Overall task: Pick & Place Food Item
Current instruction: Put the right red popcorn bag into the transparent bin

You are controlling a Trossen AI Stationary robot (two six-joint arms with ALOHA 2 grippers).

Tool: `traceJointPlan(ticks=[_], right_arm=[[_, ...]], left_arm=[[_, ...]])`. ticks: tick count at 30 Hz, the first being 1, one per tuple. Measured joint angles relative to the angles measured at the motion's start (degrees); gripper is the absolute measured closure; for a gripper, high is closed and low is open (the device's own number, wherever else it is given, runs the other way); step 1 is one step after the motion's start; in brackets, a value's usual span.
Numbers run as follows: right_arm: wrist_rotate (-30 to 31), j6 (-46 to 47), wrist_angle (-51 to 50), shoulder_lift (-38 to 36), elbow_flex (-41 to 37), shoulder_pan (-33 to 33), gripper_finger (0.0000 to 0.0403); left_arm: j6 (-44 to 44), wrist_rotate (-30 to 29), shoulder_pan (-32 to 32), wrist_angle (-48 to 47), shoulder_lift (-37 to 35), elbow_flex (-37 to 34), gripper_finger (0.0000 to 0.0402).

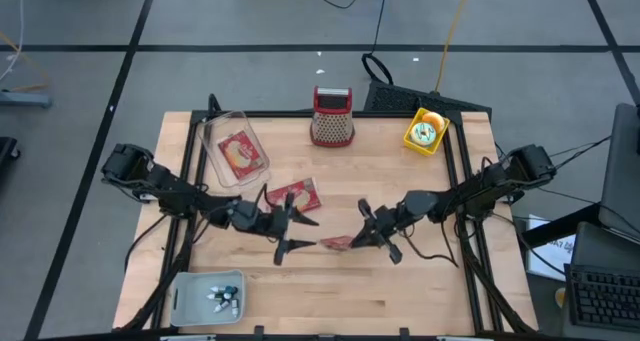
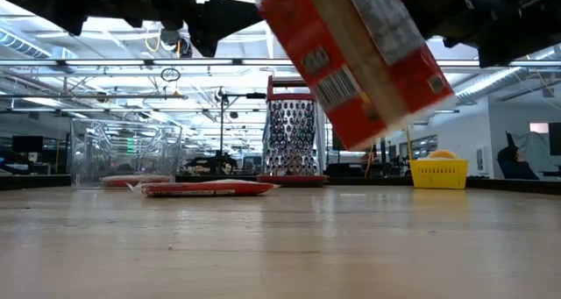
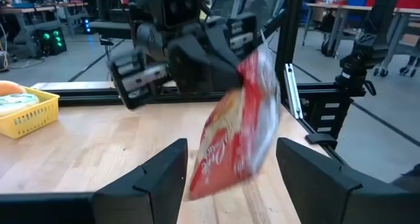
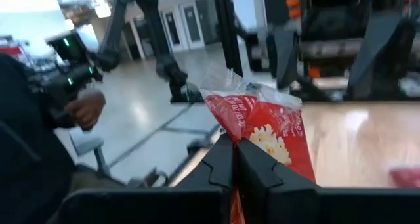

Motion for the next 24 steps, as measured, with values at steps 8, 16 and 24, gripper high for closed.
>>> traceJointPlan(ticks=[8, 16, 24], right_arm=[[0.10, -0.47, 3.42, -0.02, 0.02, -0.73, 0.0403], [0.20, -0.47, 3.43, -0.02, 0.02, -1.38, 0.0403], [-0.02, -0.47, 2.76, -0.02, 0.02, -1.39, 0.0403]], left_arm=[[0.00, 0.01, -0.12, -0.05, 0.02, 0.14, 0.0165], [6.50, 0.26, 0.09, -0.12, 6.12, 7.42, 0.0165], [8.59, 0.61, 0.10, -0.61, 6.56, 8.92, 0.0165]])
